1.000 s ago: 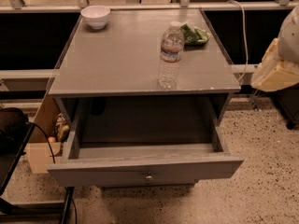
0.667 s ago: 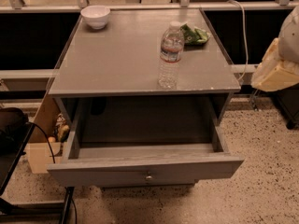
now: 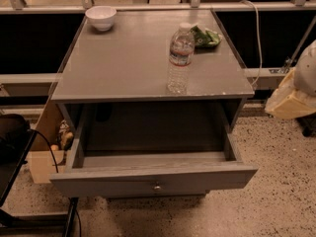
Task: Close top drawer
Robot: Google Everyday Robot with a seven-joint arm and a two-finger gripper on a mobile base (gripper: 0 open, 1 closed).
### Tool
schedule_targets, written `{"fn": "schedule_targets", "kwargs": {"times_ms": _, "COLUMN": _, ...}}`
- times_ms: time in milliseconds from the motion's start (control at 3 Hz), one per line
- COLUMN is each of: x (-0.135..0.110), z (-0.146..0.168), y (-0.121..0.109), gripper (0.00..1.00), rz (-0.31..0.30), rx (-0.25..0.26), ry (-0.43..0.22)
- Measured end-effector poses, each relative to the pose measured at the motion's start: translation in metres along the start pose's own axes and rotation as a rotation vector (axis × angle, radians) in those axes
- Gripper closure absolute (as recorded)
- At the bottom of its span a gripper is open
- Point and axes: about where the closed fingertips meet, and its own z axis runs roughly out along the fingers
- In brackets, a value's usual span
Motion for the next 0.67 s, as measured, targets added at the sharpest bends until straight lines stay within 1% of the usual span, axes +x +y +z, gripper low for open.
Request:
{"fn": "schedule_targets", "kwargs": {"times_ms": 333, "x": 0.013, "z": 0.024, "y": 0.013, "gripper": 1.0, "rz": 0.111, "rx": 0.011, "ry": -0.048}}
{"fn": "schedule_targets", "kwargs": {"times_ms": 667, "x": 0.021, "z": 0.048, "y": 0.027, "gripper": 1.0, "rz": 0.173, "rx": 0.033, "ry": -0.115}}
